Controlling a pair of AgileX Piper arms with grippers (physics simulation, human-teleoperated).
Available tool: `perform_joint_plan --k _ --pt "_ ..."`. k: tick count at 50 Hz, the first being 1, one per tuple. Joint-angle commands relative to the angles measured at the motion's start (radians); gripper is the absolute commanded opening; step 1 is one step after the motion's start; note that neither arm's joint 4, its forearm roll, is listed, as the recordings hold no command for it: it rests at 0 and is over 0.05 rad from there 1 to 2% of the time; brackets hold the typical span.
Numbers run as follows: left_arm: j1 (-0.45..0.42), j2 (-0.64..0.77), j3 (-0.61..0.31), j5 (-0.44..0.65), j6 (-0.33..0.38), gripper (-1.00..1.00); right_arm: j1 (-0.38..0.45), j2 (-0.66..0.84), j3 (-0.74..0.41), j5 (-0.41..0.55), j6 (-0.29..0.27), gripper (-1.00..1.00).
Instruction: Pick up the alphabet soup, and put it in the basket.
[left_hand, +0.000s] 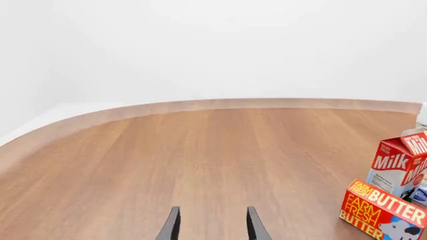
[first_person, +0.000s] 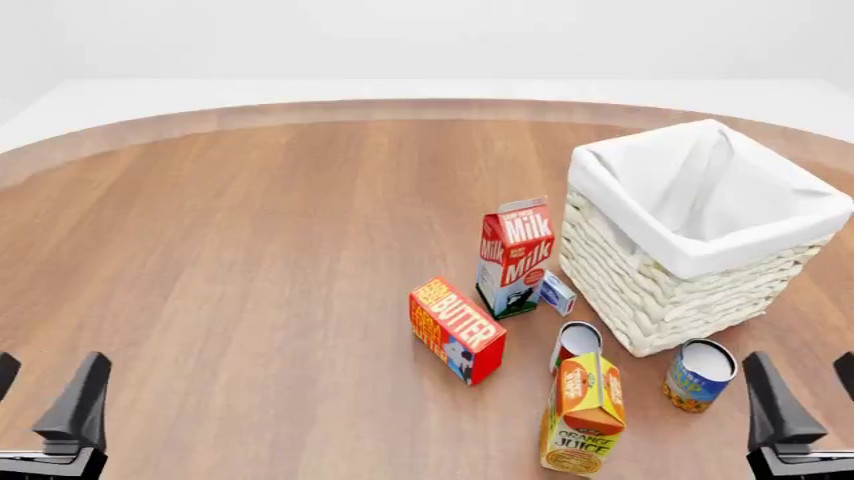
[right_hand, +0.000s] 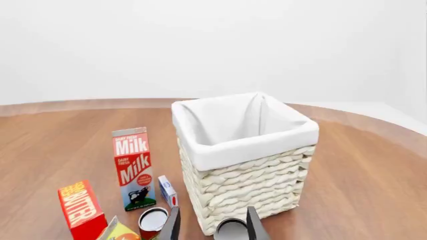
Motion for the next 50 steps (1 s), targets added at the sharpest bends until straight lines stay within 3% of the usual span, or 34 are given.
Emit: perform_joint_plan --k 1,7,19,32,50 --pt "0.0 0.0 0.0 0.0 0.0 1.0 -0.007 0.004 -0.001 -0.007 0.004 1.0" --pt "0.0 0.0 0.0 0.0 0.0 1.0 -0.005 0.011 0.0 -0.003 0.021 1.0" --pt "0.0 0.0 0.0 0.0 0.0 1.0 0.006 0.02 -0.008 0.004 0.004 1.0" --pt "0.0 0.0 0.0 0.0 0.0 1.0 0.012 0.009 -0.087 0.118 -0.034 1.0" --pt "0.0 0.0 0.0 0.0 0.0 1.0 0.006 0.077 -0.134 0.18 -0.081 1.0"
